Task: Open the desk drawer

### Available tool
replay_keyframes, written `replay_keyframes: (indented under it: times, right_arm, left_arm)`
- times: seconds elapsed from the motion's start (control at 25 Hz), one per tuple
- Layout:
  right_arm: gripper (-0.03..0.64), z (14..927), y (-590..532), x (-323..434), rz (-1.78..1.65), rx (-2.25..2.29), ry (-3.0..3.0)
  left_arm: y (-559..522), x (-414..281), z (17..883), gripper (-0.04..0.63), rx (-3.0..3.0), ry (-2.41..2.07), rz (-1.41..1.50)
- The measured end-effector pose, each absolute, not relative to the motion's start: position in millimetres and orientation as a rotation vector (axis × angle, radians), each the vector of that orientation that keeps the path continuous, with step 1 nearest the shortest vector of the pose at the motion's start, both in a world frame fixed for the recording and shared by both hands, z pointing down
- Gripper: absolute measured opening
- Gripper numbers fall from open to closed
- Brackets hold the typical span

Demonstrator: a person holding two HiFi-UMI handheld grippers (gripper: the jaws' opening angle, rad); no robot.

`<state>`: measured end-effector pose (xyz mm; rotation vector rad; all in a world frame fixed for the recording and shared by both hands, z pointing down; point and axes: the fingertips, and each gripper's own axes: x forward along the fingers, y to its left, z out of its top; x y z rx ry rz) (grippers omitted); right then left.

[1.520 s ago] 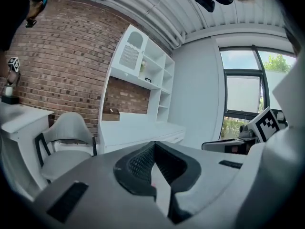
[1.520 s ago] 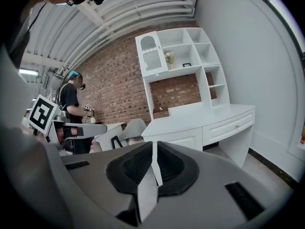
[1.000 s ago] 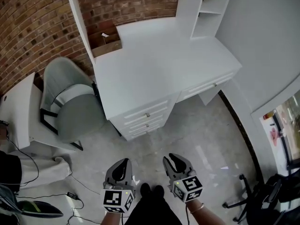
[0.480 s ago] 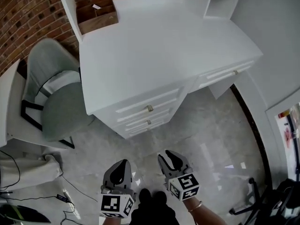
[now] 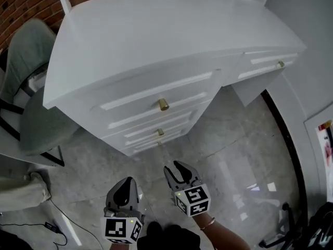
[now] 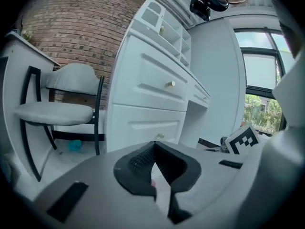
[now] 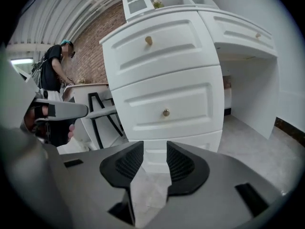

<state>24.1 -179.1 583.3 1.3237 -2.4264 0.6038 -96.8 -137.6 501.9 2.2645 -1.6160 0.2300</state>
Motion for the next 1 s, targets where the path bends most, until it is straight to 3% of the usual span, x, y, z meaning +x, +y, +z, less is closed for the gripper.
replay_keyframes:
  times: [0.52,1.0]
  right_arm:
    - [0.150,730,-239,6,0.485,1.326,-2.367]
    - [0.156,795,-288,1,0.409,1.354,-2.319]
  left_arm:
    - [-170,-114,632,0.009,2.312,-1.612,0.249]
    - [-186,-119,682,0.009,2.360,-1.622,0.209]
